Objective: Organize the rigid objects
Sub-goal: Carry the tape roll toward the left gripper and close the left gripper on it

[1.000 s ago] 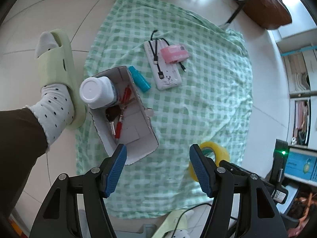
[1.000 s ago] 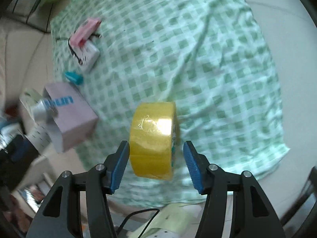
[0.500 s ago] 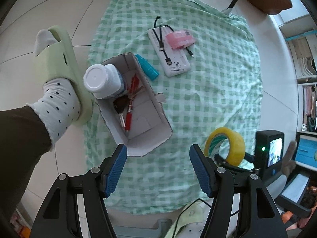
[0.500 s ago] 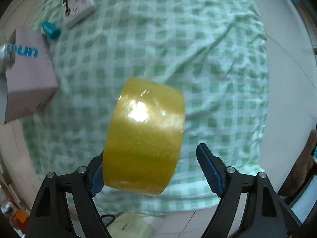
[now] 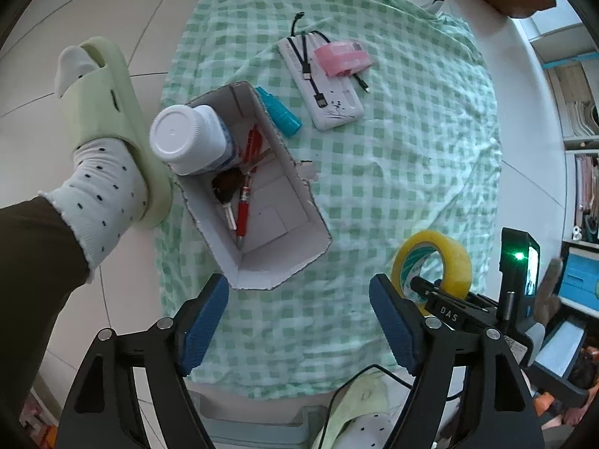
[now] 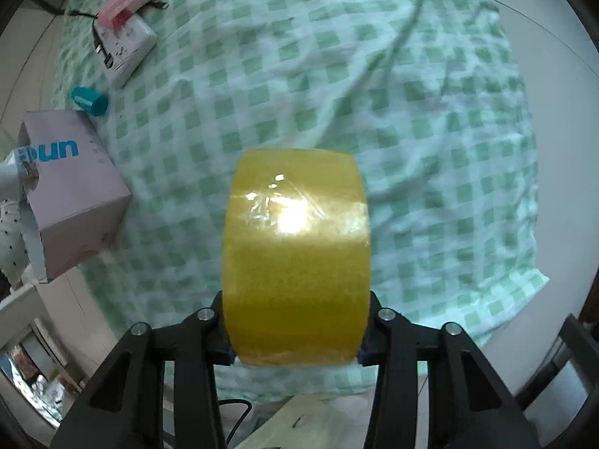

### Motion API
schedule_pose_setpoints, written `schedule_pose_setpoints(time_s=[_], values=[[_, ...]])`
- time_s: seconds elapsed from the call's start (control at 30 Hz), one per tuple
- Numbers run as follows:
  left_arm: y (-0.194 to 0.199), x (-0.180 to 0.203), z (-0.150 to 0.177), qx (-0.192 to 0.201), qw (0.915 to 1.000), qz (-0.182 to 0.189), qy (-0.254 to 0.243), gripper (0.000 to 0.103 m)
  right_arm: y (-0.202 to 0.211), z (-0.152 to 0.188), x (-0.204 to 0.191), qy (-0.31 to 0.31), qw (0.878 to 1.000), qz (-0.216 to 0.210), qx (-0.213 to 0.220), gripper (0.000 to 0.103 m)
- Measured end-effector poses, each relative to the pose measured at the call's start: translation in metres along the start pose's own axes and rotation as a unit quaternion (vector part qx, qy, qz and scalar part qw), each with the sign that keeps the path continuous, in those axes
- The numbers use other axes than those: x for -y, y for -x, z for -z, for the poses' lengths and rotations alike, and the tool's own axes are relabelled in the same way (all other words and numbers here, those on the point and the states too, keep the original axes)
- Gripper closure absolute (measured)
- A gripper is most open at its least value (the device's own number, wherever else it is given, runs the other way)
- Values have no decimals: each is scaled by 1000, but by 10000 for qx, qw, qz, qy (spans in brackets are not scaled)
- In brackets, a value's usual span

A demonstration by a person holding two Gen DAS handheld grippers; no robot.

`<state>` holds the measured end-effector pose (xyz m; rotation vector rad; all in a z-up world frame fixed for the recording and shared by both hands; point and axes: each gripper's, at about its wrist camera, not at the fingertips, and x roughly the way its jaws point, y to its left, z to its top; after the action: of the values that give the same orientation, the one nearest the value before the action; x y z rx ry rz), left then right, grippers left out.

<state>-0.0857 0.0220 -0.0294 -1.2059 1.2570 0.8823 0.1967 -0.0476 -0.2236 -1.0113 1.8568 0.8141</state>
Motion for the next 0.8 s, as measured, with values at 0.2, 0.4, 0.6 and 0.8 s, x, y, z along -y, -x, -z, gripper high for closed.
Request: schedule_pose_setpoints(time_s=[0.2,0.4,0.6,0.8], values=[[-1,-2,0,-12,10000,38,4,26,17,6,-5,316,9990,-302,-14,59],[-7,4,3,-201,9997,149,-21,26,5,17,-21,488,9970,-563,-192,46],[-26,27,5,-661,9957,598,-242,26,24,33,-32,447,9956,-825,79,11],[-56,39,9,-1075,9919,580,-334,26,25,63,-11,-513,9896,-1343,-86,11]])
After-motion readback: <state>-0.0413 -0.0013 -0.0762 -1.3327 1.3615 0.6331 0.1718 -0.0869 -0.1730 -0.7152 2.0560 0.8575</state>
